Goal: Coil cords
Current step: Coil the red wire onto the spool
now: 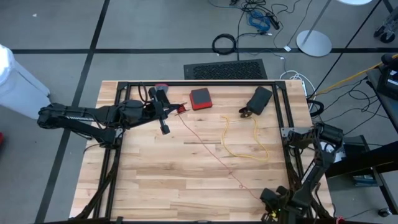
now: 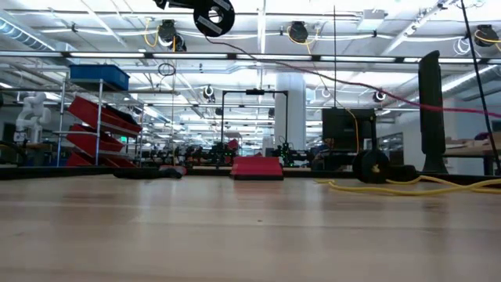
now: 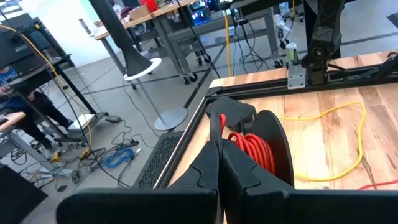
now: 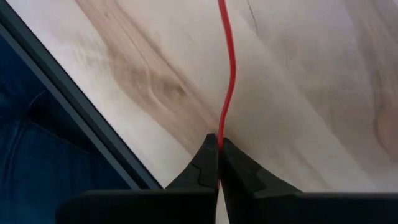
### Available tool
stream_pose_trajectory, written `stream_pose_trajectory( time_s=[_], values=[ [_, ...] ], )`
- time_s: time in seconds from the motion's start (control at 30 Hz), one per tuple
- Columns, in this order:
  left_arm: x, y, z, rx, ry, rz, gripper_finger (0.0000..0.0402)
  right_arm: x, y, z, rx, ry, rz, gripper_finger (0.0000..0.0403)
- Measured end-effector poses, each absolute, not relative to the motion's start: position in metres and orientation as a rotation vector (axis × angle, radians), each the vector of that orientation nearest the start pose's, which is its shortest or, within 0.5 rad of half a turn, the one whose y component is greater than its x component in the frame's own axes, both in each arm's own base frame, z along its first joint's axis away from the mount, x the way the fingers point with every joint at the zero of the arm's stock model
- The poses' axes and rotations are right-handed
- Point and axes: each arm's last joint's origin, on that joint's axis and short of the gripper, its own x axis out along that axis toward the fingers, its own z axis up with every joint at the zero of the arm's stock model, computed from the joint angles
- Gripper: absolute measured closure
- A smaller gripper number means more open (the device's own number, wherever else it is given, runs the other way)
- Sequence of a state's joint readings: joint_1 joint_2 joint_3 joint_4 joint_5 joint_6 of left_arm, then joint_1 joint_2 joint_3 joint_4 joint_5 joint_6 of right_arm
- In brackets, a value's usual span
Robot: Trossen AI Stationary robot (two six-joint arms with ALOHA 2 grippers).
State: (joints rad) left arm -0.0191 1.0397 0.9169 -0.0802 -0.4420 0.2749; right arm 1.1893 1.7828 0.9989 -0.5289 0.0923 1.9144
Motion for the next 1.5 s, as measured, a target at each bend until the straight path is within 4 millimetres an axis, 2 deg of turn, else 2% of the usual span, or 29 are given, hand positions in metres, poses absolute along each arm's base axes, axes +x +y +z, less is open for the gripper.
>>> stream_pose_trajectory(
  time_s=[0.43,0.6,0.83,1.2,1.37,1.5],
  values=[
    [0.229,0.008,0.341,0.318,0.265,0.391,0.0401,0.096,0.302,0.138,0.834,1.407,-0.405,0.0403],
    [0.229,0.008,0.341,0.318,0.265,0.391,0.0401,0.091,0.304,0.138,0.817,1.416,-0.381,0.0403],
    [0.229,0.008,0.34,0.319,0.271,0.39,0.0401,0.071,0.309,0.137,0.768,1.365,-0.319,0.0403],
    [0.229,0.008,0.34,0.315,0.271,0.391,0.0401,0.07,0.31,0.138,0.706,1.352,-0.255,0.0403],
    [0.229,0.008,0.34,0.315,0.271,0.391,0.0401,0.073,0.308,0.138,0.717,1.306,-0.277,0.0402],
    [0.229,0.008,0.34,0.315,0.271,0.392,0.0401,0.075,0.305,0.137,0.725,1.293,-0.317,0.0381]
  ],
)
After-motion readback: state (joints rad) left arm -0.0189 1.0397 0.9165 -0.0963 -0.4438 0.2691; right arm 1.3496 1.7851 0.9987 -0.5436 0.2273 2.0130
